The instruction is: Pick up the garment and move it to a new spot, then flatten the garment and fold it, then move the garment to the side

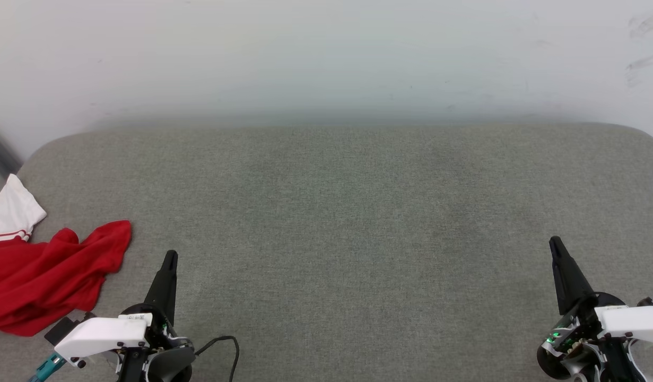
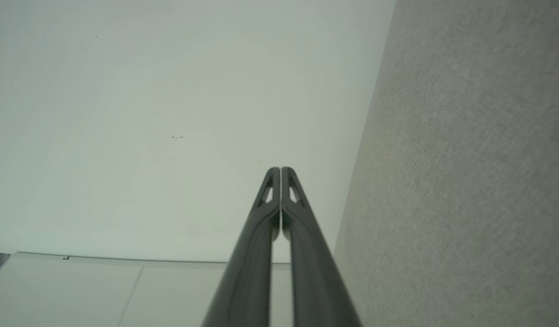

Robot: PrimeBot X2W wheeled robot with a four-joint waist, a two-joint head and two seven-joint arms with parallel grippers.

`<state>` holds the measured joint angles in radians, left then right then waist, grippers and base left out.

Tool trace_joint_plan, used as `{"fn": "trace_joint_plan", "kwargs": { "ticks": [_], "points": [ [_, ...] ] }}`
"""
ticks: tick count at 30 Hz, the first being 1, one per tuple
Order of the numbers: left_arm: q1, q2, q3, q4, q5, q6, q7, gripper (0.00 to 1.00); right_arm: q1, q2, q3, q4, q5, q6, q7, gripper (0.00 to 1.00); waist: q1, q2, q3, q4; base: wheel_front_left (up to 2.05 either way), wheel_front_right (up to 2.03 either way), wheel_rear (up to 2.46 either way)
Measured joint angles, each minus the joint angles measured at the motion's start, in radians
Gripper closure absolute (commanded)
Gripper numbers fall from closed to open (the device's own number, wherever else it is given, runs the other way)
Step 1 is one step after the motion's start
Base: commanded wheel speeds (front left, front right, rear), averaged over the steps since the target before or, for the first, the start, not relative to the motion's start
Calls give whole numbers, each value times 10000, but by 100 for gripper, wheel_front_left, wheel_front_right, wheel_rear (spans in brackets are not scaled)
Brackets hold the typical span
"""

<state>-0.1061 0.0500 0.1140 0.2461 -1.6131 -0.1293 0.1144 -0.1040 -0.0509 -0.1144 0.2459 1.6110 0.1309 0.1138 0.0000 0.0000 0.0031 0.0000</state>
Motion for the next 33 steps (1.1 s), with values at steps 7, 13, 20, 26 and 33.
{"fn": "trace_joint_plan", "kwargs": {
  "ticks": [7,13,20,26,33],
  "points": [
    [0,0,0,0,0,0,2,100,0,0,0,0,0,0,0,100,0,0,0,0,0,0,0],
    [0,0,4,0,0,0,0,100,0,0,0,0,0,0,0,100,0,0,0,0,0,0,0],
    [173,-21,-36,213,0,10,-6,0,190,13,10,209,-2,-2,-2,0,0,0,1,0,0,0,0],
    [264,-31,-357,128,98,15,-284,0,332,27,63,35,-21,-2,-173,0,0,0,10,-6,0,0,0],
    [235,-31,-648,-234,842,15,-709,0,453,-65,307,-362,-545,-2,-640,0,0,0,19,-18,0,0,0]
  ]
}}
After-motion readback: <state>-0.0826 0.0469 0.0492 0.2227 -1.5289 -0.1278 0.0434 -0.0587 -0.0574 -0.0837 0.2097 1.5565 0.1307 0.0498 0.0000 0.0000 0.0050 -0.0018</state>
